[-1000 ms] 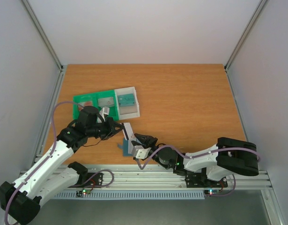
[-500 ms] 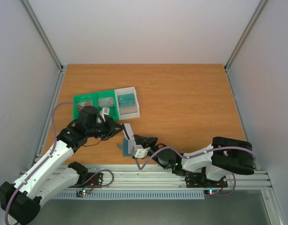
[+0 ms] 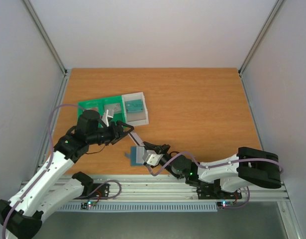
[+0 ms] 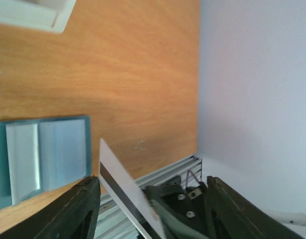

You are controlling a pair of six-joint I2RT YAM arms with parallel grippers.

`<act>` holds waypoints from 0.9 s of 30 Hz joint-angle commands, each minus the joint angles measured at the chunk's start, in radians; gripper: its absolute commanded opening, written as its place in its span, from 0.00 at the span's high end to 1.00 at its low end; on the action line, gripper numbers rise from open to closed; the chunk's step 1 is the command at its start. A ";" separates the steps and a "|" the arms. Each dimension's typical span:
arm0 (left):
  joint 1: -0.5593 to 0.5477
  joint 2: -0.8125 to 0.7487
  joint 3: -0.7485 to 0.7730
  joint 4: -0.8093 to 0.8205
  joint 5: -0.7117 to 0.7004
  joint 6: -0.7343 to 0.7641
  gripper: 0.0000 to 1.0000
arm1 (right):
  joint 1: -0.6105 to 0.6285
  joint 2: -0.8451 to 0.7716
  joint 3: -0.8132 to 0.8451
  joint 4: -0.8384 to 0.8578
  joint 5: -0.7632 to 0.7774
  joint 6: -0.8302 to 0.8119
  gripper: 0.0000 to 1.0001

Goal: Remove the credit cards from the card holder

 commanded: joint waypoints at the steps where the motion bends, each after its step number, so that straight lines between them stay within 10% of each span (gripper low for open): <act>1: -0.001 -0.056 0.103 -0.055 -0.068 0.185 0.38 | 0.016 -0.062 0.029 -0.094 -0.013 0.175 0.99; 7: 0.000 -0.100 0.137 -0.090 -0.111 0.328 0.31 | 0.022 -0.193 0.196 -0.554 0.049 0.464 0.99; 27: -0.001 -0.255 0.058 0.088 0.030 0.336 0.32 | -0.173 -0.331 0.492 -1.153 -0.364 1.332 0.99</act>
